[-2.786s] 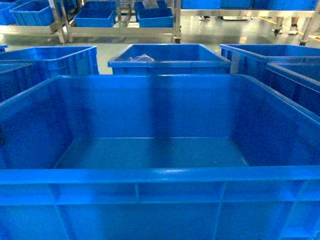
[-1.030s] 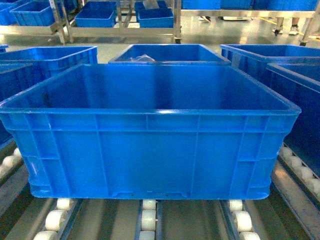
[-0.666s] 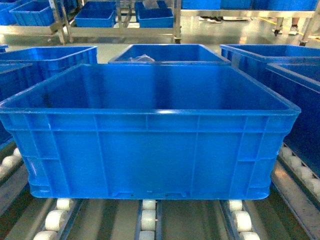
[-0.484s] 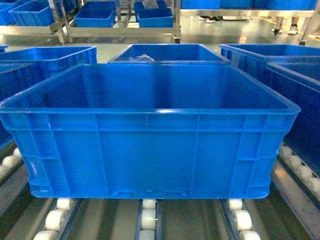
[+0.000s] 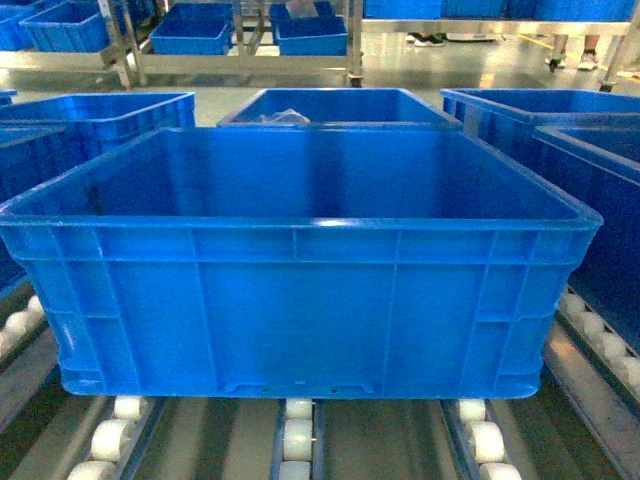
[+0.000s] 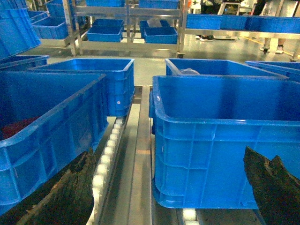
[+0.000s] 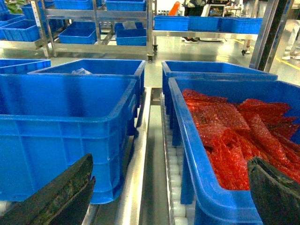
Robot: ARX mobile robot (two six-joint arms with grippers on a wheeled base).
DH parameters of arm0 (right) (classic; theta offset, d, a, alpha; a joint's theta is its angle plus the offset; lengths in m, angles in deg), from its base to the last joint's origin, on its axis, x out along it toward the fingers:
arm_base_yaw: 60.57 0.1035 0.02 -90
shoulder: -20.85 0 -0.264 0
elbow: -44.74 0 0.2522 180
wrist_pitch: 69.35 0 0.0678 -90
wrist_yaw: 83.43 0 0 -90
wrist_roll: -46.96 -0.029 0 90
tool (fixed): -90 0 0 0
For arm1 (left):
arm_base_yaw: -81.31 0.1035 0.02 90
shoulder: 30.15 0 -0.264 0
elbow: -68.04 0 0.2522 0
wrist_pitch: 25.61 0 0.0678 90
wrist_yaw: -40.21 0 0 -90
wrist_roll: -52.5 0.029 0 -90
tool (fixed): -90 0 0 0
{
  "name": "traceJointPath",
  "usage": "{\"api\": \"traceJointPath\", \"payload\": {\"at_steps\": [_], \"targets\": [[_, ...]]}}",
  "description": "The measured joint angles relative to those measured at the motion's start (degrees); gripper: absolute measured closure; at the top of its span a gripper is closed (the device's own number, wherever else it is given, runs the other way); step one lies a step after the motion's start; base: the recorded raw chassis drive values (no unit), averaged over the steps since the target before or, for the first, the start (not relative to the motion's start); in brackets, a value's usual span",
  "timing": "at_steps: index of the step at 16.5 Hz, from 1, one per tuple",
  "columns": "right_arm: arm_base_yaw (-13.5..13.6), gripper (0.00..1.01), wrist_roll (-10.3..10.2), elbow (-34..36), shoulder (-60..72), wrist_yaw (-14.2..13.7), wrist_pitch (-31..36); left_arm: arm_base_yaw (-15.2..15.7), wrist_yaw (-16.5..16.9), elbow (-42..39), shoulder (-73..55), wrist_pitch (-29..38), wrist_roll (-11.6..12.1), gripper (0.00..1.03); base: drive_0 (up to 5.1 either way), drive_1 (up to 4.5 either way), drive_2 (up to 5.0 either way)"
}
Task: Place box next to blue box on left shelf
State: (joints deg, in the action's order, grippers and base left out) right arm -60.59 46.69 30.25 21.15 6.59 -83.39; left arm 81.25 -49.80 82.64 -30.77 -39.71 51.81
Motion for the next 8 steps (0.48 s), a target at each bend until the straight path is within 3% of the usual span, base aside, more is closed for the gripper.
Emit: {"api": "traceJointPath", "payload": {"at_steps": [8], "targets": [[0.0, 0.03, 0.0, 0.0, 0.0, 0.0, 0.0, 0.0, 0.0, 0.0, 0.0, 0.0, 0.0, 0.05, 0.0, 0.00, 0.0]]}}
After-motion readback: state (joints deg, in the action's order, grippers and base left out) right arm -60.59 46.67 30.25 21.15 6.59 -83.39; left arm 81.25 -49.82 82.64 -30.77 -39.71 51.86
